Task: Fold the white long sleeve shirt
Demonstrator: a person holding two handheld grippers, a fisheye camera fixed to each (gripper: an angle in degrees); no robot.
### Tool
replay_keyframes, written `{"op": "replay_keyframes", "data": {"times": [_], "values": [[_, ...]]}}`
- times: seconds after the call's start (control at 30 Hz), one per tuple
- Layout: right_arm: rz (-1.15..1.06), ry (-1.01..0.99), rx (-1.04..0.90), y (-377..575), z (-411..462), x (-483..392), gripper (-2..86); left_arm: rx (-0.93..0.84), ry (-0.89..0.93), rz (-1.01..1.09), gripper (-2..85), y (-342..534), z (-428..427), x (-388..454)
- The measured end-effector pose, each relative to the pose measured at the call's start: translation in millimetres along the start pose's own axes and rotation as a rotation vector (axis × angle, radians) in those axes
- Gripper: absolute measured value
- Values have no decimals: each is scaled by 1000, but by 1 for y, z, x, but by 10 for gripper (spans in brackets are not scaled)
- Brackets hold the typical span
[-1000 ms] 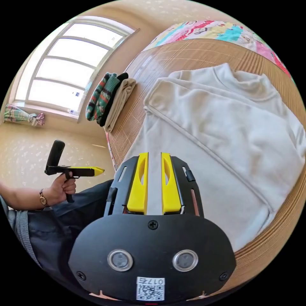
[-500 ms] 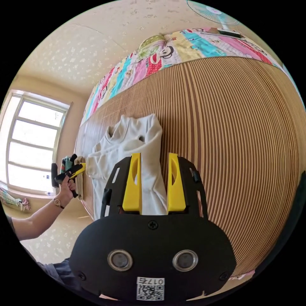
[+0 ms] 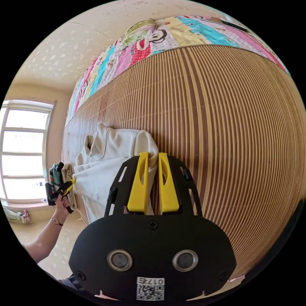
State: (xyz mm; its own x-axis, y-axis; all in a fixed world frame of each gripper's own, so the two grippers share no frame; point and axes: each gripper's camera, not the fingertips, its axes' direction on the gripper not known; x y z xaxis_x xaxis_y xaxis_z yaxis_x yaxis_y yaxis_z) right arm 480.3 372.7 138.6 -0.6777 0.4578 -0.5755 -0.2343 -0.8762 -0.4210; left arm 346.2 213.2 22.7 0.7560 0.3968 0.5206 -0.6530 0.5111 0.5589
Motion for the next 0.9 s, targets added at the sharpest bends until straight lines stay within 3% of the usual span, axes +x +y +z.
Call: {"op": "replay_keyframes", "data": {"times": [0.07, 0.17, 0.27, 0.43, 0.6, 0.77, 0.9], "values": [[37, -42, 4, -11, -26, 11, 82, -52, 21, 28, 78, -9, 6, -14], [-79, -139, 106, 8, -94, 15, 86, -26, 41, 56, 106, -12, -23, -34], [-175, -158, -31, 53, -125, 28, 93, -59, 57, 129, 111, 17, -57, -66], [-115, -41, -321, 161, -136, 73, 117, -418, 22, 229, 115, 128, -65, -137], [-17, -21, -616, 245, -135, 122, 135, -633, -70, 342, 121, 198, -52, -156], [7, -56, -717, 228, -134, 152, 133, -731, -154, 451, 122, 184, -4, -150], [-79, -74, -866, 194, -135, 164, 86, -820, -129, 477, 69, 146, 37, -141]]}}
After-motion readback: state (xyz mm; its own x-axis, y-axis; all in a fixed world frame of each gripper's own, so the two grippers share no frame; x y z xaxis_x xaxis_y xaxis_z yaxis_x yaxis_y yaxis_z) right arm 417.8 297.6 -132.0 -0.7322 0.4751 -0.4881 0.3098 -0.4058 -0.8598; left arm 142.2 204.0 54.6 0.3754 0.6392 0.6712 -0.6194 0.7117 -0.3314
